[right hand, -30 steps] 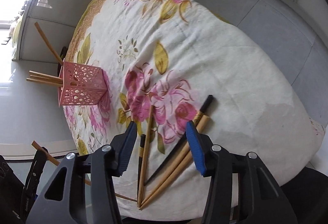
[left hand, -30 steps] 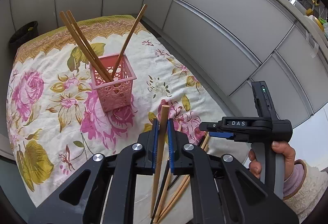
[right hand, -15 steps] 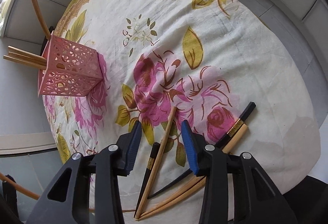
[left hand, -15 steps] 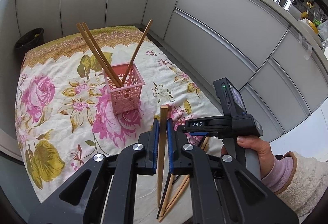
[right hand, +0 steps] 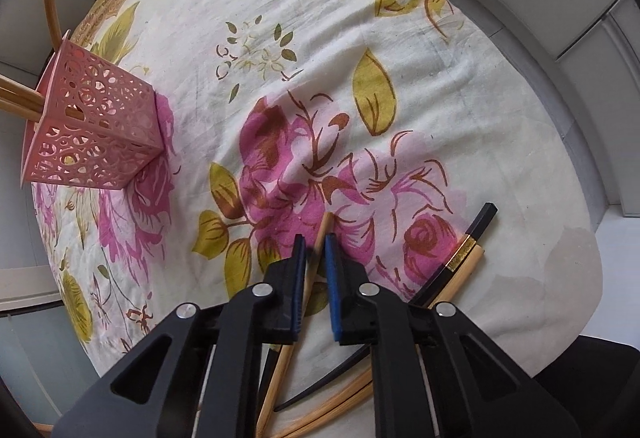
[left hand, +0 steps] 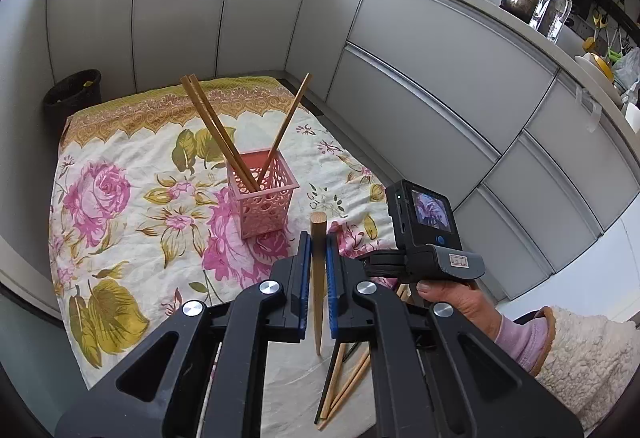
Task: Organize utensils
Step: 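Lift the chopstick upright with the left tool while the right tool lowers to the pile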
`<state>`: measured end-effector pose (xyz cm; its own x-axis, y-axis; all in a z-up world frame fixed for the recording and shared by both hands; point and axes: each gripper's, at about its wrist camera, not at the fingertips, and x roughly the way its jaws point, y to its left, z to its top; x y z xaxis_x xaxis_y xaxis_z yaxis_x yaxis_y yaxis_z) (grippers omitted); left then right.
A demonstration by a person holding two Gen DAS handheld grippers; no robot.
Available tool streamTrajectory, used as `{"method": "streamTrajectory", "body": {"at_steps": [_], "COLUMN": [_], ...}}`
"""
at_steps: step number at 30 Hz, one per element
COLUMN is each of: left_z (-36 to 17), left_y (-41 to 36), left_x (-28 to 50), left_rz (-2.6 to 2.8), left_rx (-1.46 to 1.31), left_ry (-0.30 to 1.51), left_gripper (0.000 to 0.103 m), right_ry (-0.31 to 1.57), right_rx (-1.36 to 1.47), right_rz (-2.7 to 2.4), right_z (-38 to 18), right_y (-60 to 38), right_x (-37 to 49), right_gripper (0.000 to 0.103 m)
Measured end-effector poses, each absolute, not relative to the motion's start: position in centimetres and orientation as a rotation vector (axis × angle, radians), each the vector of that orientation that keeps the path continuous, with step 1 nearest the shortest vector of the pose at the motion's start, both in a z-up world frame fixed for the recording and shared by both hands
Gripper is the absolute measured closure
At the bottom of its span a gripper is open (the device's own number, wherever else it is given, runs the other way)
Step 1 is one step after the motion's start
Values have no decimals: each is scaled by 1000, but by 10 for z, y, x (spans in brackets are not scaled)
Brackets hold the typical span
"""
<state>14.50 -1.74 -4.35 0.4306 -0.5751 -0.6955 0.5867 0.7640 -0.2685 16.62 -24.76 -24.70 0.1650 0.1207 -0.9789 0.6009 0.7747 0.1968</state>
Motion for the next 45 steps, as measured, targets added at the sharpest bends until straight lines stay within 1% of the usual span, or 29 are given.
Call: {"method": "streamTrajectory", "body": {"at_steps": [7,11,20,31,37,41,43,45], "left_z": [-40,-34,-25,-12,7,16,19,19], "left_y": [-9,-5,-7,-19,-29,-31,-31,-30], "left_x": [144,139,122,97,93,90,89,88], "left_rz": [-707,-697,-664,-620,-587,-580,-585,-593], "left_rx": [-2,-4,18,17,52,64,56,50], "left_ry": [850,839,820,795,760,741,730,720], "left_gripper": [96,96,96,96,96,96,96,96], "right_ry": [1316,1227,1000,842,751,754,832,973], "right_rx": [710,705,630,491,458,479,511,594], "right_rz": [-362,-320,-190,-59,-28,-36,-49,-46], "right_z": [-247,-228,-155,-71,-20,-12,-26,-57], "right_y": [-248,-249,-236,-214,-220,-233,-243,-255], "right_x": [157,133,79,36,26,27,38,58], "right_gripper": [96,96,96,97,97,96,95,86]}}
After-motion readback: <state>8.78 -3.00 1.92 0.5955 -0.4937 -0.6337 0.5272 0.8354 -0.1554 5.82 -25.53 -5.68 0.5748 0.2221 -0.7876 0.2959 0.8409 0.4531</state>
